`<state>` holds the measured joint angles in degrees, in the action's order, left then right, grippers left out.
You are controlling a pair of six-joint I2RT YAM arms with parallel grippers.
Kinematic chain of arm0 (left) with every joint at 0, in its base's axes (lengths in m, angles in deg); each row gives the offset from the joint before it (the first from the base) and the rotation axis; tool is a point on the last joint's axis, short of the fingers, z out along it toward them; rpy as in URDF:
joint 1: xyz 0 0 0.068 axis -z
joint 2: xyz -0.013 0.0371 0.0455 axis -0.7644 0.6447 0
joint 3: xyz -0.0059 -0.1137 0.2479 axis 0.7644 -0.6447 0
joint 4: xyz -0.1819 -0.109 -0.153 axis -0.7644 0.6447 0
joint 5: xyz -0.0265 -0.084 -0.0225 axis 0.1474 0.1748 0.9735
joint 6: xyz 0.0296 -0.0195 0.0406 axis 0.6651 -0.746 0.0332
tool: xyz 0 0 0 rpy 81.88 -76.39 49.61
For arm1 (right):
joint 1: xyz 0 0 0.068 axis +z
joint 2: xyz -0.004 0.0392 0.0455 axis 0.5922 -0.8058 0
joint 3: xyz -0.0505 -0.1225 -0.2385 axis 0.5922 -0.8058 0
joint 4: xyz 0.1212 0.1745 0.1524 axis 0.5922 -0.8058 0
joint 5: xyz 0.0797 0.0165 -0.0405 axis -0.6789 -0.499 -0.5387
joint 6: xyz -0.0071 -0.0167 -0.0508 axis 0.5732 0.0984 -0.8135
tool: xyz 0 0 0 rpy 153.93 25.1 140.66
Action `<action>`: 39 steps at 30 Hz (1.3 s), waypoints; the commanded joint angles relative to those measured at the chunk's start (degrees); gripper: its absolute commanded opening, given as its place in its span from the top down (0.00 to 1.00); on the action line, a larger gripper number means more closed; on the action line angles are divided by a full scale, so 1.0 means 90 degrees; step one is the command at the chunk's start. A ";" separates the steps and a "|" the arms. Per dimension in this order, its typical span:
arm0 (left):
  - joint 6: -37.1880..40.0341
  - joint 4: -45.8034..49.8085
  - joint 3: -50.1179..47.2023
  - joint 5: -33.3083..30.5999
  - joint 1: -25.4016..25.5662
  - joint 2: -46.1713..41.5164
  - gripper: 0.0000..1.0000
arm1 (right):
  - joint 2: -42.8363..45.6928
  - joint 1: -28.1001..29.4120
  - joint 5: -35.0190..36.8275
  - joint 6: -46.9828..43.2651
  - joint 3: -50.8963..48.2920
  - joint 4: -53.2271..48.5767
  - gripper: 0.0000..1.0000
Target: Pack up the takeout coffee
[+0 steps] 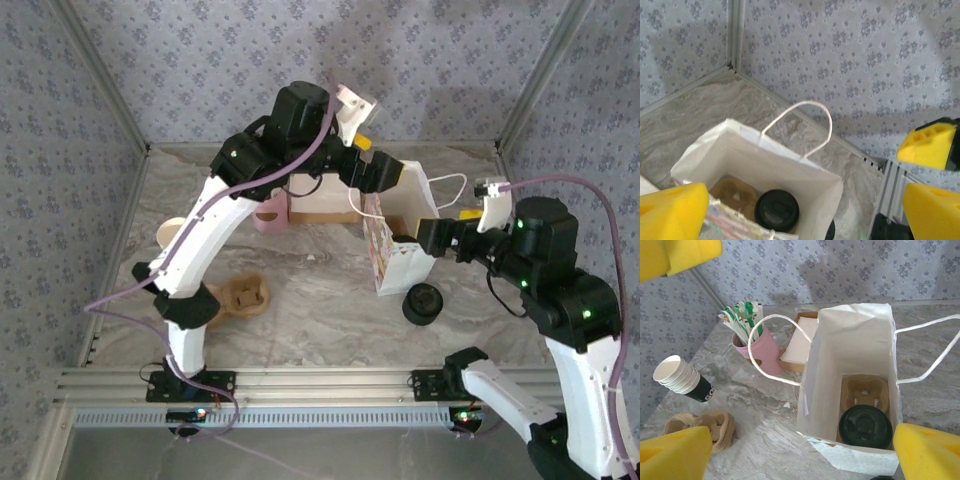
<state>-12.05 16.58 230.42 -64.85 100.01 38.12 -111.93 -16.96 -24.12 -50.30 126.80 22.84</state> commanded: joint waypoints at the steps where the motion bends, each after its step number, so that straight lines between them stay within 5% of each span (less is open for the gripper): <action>1: 0.0037 -0.0612 -0.0922 -0.0207 -0.0035 -0.0645 0.01 | 0.0131 -0.0042 -0.0200 -0.0019 -0.0195 0.0104 0.04; 10: -0.0067 -0.1162 -0.3452 -0.0950 -0.0034 -0.2076 0.01 | 0.0222 -0.0041 -0.0419 -0.0154 -0.0534 0.0010 0.01; 21: -0.0638 -0.0912 -0.5377 -0.1914 -0.0263 -0.3192 0.09 | -0.0063 0.0033 -0.1679 -0.0096 -0.0847 0.0406 0.05; 39: -0.1618 -0.1568 -0.8333 -0.2573 -0.0387 -0.5168 0.00 | 0.0532 0.0914 -0.1481 0.0327 -0.1865 0.0790 0.01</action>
<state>-24.36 4.91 156.56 -85.59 97.08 -6.58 -108.24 -9.86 -38.77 -48.28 109.97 27.89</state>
